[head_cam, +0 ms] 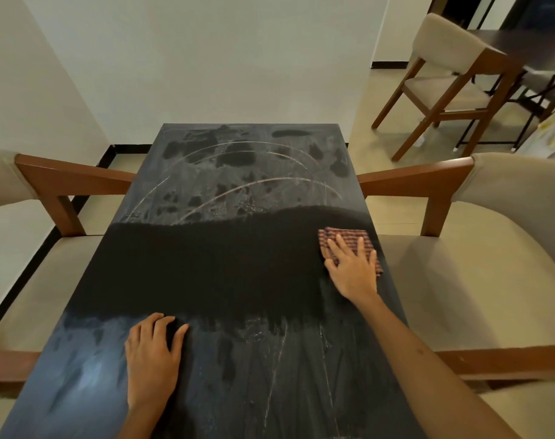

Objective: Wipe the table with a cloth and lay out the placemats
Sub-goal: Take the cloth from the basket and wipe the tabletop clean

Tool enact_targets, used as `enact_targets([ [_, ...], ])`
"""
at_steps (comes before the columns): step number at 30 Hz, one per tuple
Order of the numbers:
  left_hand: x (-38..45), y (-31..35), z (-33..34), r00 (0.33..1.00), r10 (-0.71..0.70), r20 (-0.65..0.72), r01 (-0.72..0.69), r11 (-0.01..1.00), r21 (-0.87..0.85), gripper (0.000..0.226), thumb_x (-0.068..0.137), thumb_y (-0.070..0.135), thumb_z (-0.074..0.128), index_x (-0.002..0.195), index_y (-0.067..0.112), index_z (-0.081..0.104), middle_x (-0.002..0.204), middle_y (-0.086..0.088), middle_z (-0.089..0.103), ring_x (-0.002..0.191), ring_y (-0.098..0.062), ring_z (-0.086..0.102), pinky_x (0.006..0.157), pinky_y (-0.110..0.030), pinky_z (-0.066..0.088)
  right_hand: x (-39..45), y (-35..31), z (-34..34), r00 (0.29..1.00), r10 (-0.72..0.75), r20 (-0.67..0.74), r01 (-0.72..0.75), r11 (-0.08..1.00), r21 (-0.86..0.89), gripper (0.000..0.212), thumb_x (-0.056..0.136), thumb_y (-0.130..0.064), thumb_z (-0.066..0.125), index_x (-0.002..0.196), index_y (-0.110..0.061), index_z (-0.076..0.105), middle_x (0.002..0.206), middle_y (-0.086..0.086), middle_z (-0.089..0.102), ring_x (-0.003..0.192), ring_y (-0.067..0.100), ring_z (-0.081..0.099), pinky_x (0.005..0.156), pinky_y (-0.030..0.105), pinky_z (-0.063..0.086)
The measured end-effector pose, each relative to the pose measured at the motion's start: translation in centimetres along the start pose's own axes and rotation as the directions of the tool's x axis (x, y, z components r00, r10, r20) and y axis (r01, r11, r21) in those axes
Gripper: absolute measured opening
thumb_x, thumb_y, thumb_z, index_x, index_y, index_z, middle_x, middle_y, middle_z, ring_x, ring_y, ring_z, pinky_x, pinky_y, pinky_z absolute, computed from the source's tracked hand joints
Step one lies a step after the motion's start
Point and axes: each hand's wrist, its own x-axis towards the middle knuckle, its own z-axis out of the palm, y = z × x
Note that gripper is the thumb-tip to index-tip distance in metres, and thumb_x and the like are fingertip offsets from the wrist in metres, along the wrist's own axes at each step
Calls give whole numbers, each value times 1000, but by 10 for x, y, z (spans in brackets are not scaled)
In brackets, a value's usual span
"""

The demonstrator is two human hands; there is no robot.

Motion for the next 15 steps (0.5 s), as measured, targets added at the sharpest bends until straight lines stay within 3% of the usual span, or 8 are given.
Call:
enact_targets([
  [7,0,1,-1,1000,-7,8,7,1000,-7,29,87,32,64,105,9,65,115,-10,58,112,-29,48,96,-50,42,-18,43,0,950,311,-14,-306,941,145,56,101,-50,27,153,-35,18,162,-5,12,148,34,4,117,61,9],
  [12,0,1,-1,1000,5,-6,-5,1000,-10,29,86,30,66,104,7,65,113,-12,59,110,-31,49,94,-51,42,-39,5,3,993,121,-15,-121,992,19,57,100,-51,24,154,-33,16,162,-9,9,148,35,-2,117,60,-1],
  [15,0,1,-2,1000,5,-8,-5,1000,-9,28,85,29,66,103,7,65,112,-12,59,110,-31,49,94,-52,42,-61,-31,13,1000,8,6,-8,1000,-15,60,97,-57,7,153,-36,13,161,-13,7,148,34,-4,114,55,-9],
])
